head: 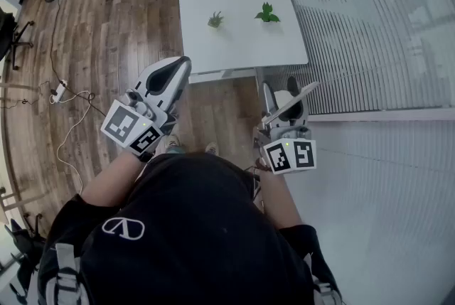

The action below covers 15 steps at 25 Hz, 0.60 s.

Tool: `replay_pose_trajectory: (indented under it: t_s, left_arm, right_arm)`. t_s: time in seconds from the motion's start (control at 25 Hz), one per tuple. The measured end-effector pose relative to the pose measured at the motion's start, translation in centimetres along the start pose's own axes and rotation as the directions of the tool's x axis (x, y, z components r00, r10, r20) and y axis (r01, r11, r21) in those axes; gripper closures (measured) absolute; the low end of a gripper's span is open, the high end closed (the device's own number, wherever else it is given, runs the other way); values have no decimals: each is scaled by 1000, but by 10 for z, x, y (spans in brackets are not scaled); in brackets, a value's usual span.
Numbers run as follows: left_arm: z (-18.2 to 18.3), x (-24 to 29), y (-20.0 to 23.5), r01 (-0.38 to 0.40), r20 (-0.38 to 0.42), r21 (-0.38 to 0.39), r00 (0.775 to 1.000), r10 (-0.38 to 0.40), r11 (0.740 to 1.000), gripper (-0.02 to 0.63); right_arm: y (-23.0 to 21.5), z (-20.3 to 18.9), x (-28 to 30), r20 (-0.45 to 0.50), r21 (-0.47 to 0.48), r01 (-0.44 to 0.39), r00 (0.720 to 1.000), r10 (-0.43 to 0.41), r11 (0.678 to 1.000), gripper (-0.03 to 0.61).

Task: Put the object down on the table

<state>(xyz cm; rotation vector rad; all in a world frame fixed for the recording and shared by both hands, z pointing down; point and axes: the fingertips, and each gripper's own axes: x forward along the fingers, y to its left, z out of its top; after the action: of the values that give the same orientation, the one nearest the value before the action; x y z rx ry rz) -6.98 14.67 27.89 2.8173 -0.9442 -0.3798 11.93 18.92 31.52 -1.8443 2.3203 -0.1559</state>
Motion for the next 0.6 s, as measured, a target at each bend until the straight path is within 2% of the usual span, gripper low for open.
replay_pose_trajectory:
  t_s: [0.28,0.6]
  left_arm:
    - [0,0,-3,-3,0,16,1000,3,1000,609]
    - [-6,0,-1,-4,-8,20,1000,4,1000,609]
  right_arm:
    - [1,-1,-1,-3,-30,0,1000,0,1000,265]
    - [-1,-4,2,-7,-10,-8,1000,8,1000,262]
